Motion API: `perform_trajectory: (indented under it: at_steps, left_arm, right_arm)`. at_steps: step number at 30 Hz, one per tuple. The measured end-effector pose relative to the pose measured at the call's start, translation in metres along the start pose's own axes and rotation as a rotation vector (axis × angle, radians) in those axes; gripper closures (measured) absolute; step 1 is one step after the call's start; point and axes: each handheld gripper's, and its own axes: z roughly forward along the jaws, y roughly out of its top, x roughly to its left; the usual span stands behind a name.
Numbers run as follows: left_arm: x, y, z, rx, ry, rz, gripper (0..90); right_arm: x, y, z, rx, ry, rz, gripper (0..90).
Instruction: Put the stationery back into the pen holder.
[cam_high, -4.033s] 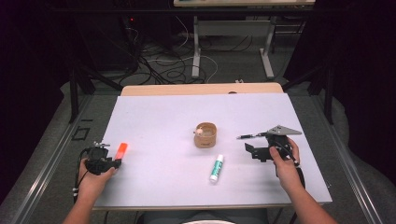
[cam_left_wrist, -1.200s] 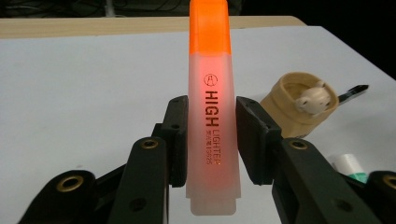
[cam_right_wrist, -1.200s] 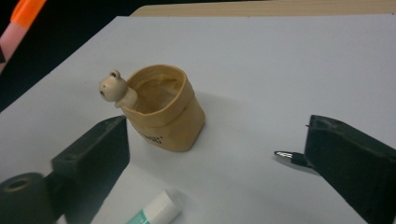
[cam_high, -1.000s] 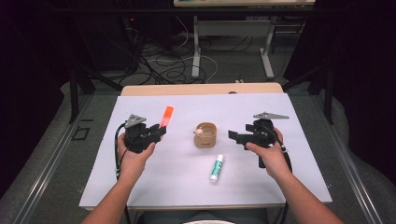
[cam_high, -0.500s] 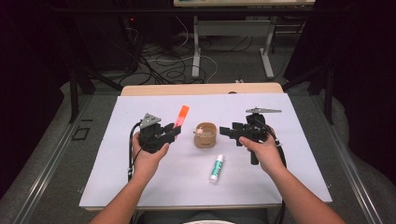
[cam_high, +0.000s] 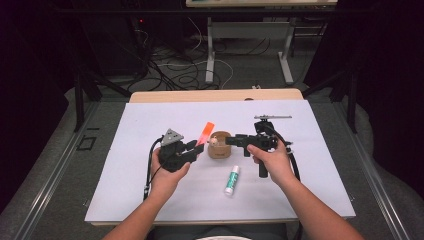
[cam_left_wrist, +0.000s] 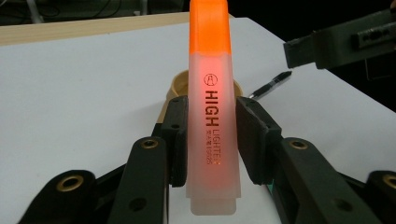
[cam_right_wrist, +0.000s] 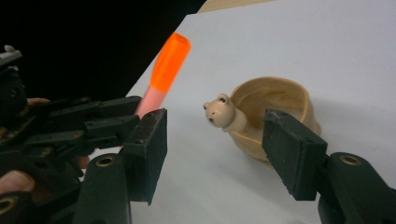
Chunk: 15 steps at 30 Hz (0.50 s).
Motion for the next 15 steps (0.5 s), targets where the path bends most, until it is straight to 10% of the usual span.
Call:
perform_trajectory:
  at_steps: [15]
  left_arm:
    - [-0.027, -0.008, 0.010, 0.021, -0.066, 0.068, 66.4]
  right_arm:
    - [0.001, -0.001, 0.006, -0.017, 0.097, 0.156, 49.8]
